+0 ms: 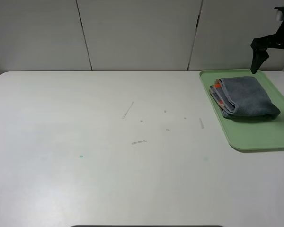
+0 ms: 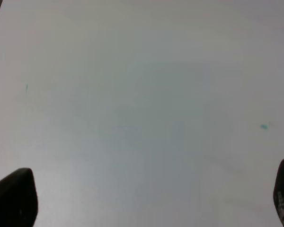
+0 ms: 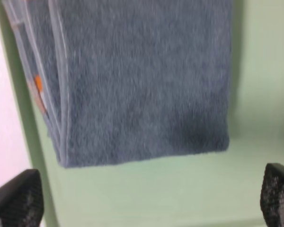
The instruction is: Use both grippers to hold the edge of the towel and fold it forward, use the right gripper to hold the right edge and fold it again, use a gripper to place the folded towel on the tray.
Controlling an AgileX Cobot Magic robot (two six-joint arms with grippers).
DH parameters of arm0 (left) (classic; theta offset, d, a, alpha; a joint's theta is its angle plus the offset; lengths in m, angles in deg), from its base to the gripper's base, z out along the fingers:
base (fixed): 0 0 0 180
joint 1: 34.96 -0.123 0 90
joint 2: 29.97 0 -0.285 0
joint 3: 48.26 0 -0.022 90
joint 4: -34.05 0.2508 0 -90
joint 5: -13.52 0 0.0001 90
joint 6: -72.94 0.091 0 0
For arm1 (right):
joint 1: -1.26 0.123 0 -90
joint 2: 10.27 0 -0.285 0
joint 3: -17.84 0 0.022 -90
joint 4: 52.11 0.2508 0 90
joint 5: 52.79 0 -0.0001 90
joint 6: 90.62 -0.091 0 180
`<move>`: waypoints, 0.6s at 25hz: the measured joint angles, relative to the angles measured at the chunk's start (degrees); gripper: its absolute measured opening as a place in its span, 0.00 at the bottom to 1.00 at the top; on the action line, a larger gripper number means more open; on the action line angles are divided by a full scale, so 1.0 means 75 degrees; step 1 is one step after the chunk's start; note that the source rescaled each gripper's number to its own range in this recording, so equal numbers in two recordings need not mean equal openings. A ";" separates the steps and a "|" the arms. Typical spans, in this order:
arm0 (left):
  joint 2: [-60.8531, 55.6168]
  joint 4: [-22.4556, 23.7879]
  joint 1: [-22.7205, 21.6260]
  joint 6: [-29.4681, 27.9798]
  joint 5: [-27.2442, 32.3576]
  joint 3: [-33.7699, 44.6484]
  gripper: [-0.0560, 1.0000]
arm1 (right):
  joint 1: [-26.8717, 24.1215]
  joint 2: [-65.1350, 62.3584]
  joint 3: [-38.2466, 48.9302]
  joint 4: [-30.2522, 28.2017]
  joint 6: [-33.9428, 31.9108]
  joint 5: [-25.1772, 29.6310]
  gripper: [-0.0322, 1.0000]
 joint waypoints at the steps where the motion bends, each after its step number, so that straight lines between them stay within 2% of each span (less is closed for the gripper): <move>1: 0.0000 0.0000 0.0000 0.0000 0.0000 0.0000 1.00 | 0.0000 -0.0044 0.0070 0.0046 -0.0007 0.0002 1.00; 15: 0.0000 0.0000 0.0000 0.0000 0.0000 0.0000 1.00 | 0.0000 -0.2302 0.2761 0.0467 -0.0042 0.0035 1.00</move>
